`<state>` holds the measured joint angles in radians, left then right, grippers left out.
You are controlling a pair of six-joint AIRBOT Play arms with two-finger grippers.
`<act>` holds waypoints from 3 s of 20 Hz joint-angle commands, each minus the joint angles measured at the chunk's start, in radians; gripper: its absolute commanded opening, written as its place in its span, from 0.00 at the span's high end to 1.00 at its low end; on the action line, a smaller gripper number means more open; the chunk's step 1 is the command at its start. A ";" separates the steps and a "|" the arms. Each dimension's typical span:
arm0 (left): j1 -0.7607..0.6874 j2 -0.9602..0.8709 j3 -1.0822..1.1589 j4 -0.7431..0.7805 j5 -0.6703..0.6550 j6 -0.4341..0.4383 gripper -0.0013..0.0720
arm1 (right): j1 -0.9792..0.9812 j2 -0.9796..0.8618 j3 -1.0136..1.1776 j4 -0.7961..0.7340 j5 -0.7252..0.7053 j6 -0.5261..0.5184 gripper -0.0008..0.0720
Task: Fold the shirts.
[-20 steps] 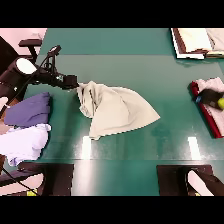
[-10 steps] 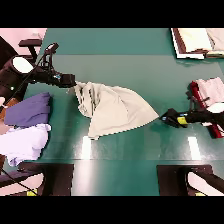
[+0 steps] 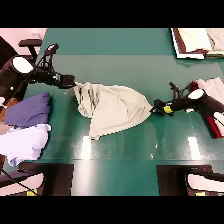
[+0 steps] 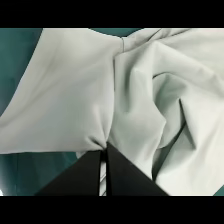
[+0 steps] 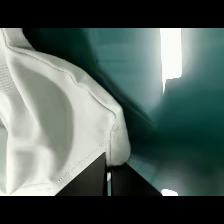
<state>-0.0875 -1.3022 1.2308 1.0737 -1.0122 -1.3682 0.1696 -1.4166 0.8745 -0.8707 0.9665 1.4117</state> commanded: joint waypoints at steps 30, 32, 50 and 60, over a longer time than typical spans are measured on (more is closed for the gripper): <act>0.001 0.218 0.689 0.222 -0.031 -0.050 0.95 | -0.350 0.271 0.997 -0.247 0.476 0.062 0.96; 0.001 0.070 0.671 0.221 -0.095 -0.056 0.95 | -0.287 0.165 0.917 -0.339 0.472 0.076 0.96; 0.106 -0.359 0.674 0.216 -0.413 -0.107 0.16 | -0.235 -0.248 0.985 -0.168 0.546 0.024 0.49; 0.117 0.216 -0.406 0.056 -0.098 -0.147 0.16 | -0.225 0.264 0.263 -0.037 0.380 -0.025 0.49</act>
<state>0.0273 -1.2457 1.1225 1.2140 -1.2182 -1.4998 -0.0559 -1.2659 1.2770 -0.9478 1.3891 1.3964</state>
